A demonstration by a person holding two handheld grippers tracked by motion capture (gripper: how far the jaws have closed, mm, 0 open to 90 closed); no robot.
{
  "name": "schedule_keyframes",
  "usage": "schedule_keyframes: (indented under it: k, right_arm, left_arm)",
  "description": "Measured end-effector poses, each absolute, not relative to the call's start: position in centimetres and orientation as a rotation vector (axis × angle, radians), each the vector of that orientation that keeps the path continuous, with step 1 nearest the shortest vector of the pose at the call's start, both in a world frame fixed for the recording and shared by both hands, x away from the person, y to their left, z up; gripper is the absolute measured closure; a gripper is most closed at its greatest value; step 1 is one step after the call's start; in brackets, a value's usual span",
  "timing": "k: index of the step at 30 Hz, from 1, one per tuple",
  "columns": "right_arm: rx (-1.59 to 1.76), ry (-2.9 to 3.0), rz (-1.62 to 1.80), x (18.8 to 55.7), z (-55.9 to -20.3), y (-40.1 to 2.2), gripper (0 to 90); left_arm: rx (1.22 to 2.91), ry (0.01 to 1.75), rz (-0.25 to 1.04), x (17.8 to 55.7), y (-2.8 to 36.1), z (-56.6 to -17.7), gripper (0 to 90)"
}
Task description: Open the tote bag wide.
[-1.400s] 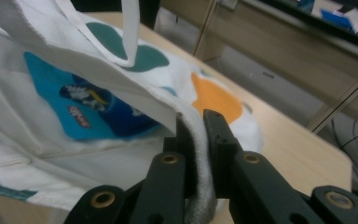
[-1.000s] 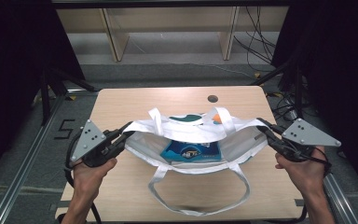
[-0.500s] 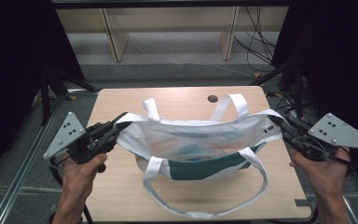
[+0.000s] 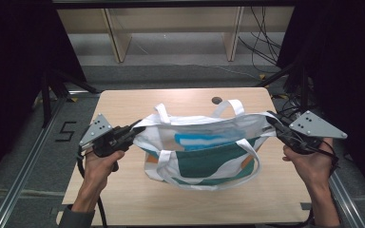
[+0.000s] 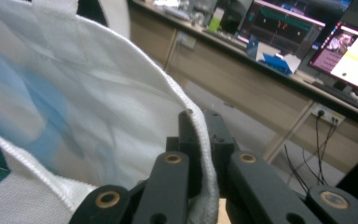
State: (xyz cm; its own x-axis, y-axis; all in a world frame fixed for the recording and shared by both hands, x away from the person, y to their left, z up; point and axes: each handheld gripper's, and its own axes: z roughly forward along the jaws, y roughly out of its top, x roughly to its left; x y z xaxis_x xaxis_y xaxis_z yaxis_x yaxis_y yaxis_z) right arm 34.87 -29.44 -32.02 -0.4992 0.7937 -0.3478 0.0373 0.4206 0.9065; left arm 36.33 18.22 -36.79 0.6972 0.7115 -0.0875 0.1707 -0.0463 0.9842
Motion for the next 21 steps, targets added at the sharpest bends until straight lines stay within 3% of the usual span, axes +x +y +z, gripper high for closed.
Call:
schedule_keyframes:
  k: [13,21]
  right_arm:
    - [0.777,1.919,1.063,36.8,-34.5,-29.5,88.1]
    - [0.883,2.008,1.010,38.8,-37.9,-30.4,87.9]
  left_arm:
    - [1.622,0.882,0.392,40.3,16.2,-40.3,84.3]
    - [1.714,0.919,0.337,41.4,14.8,-43.8,84.3]
